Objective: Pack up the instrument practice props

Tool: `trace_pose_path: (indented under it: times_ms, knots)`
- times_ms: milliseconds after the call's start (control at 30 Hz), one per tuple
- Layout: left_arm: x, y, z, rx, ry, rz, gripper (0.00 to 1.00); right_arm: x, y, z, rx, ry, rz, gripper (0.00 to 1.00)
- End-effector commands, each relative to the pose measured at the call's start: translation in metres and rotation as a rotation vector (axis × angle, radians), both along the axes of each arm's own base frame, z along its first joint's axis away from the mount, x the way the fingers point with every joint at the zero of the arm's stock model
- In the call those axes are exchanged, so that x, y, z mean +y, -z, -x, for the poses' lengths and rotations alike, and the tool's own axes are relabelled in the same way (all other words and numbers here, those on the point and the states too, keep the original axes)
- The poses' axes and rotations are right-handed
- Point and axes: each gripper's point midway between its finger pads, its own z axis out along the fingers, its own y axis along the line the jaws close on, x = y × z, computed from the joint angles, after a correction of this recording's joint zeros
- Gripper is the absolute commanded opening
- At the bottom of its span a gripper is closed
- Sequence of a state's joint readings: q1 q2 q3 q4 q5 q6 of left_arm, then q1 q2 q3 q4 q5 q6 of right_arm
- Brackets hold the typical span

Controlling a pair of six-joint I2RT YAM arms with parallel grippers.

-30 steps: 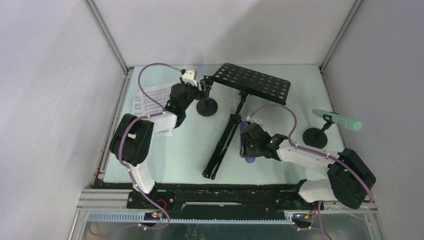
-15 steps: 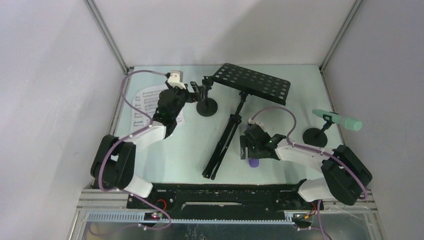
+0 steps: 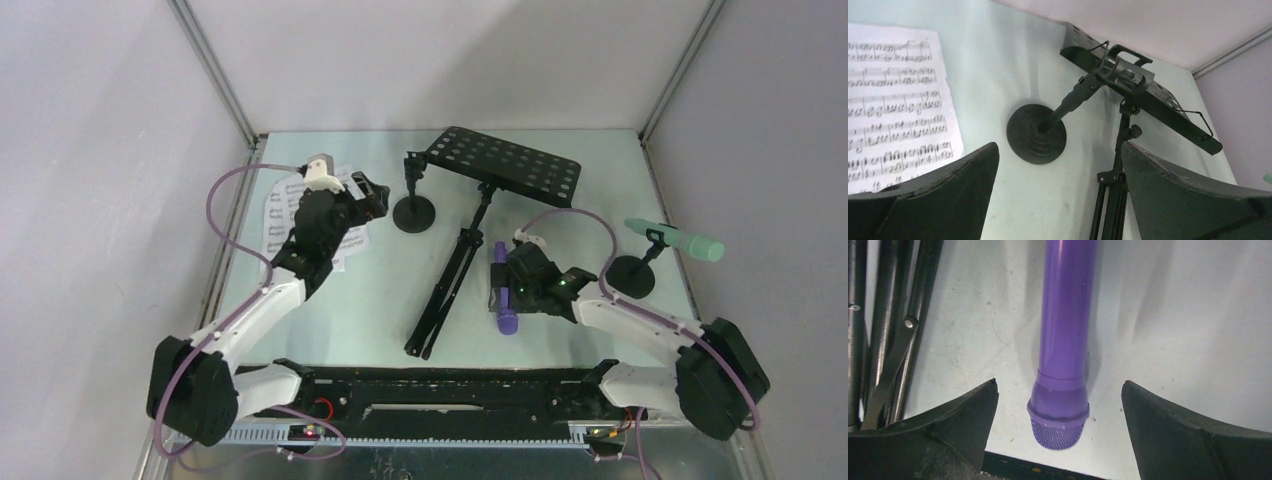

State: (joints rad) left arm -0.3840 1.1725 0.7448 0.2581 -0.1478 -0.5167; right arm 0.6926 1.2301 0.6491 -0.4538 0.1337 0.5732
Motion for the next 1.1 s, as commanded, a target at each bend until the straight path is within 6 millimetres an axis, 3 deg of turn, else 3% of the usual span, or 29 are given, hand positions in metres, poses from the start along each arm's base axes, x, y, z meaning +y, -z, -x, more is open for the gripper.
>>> trace_pose_path:
  times_ms: [0, 167, 300, 400, 600, 700, 900, 1067]
  knots:
    - [0.012, -0.004, 0.025, 0.100, -0.046, 0.037, 1.00, -0.017, -0.034, -0.007, -0.061, 0.041, 0.004, 1.00]
    - [0.022, -0.016, 0.050, 0.074, -0.045, 0.064, 1.00, -0.030, -0.078, -0.011, -0.129, 0.069, -0.003, 1.00]
    - [0.021, -0.029, 0.069, 0.042, 0.011, 0.061, 1.00, -0.050, -0.139, -0.023, -0.233, 0.090, 0.035, 1.00]
    - [0.026, -0.028, 0.080, 0.056, 0.022, 0.015, 1.00, -0.063, -0.189, -0.033, -0.305, 0.067, 0.067, 1.00]
    - [0.026, -0.021, 0.094, 0.085, 0.054, -0.005, 1.00, -0.120, -0.242, -0.057, -0.332, 0.216, 0.270, 1.00]
    - [0.022, -0.018, 0.096, 0.096, 0.076, 0.007, 1.00, -0.146, -0.258, -0.064, -0.352, 0.257, 0.358, 1.00]
    - [0.014, -0.017, 0.096, 0.110, 0.111, 0.028, 1.00, -0.172, -0.274, -0.078, -0.258, 0.103, 0.594, 1.00]
    - [0.001, -0.013, 0.097, 0.152, 0.180, 0.033, 1.00, -0.198, -0.263, -0.087, -0.136, 0.021, 0.738, 1.00]
